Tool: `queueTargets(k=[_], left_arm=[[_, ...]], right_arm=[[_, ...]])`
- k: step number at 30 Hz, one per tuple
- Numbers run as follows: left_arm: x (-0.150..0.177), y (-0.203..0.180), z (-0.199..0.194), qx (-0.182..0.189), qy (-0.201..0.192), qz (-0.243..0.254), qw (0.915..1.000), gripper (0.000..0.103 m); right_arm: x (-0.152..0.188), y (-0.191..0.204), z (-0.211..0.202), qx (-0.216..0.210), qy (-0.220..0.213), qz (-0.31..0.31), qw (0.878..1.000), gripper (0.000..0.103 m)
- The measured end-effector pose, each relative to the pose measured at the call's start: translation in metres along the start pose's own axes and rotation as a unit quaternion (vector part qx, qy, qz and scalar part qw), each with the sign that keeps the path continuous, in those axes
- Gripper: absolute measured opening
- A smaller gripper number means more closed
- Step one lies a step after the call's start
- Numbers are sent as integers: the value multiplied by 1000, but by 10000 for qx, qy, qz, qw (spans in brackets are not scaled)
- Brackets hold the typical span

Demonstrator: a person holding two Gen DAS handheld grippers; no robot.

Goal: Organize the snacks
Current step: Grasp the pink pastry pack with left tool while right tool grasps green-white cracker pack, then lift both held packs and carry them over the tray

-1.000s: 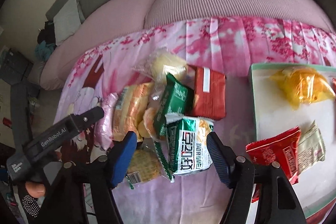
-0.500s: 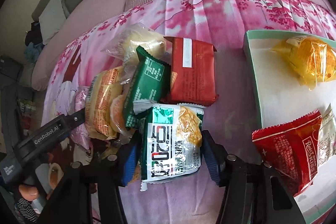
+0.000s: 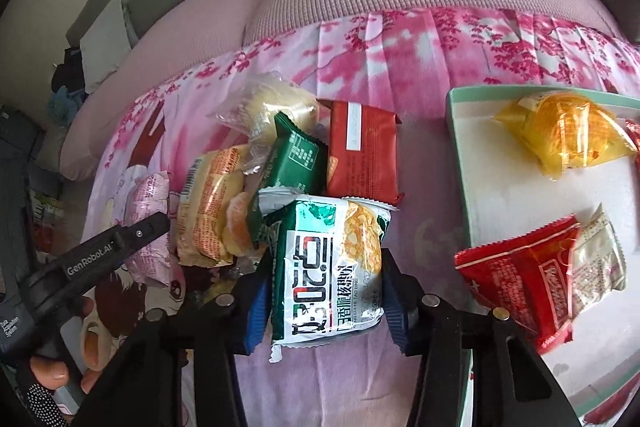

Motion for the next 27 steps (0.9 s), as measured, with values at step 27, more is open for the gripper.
queueTargets(k=[27], left_arm=[[58,-167,-50,1180,-121,1775,9769,40]], right_arm=[[17,-156,-121,896,-1033,1627,9772,51]])
Point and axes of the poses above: each gripper's, at about its wrist camera, not at the fingertips, and z roughly the way its jaws point, y to its left, x to its underside, the point moved 5 cm from there along z, roughly the way its jaws point, and after that the axes turned 3 degrees about y, right-handed, at the moved point
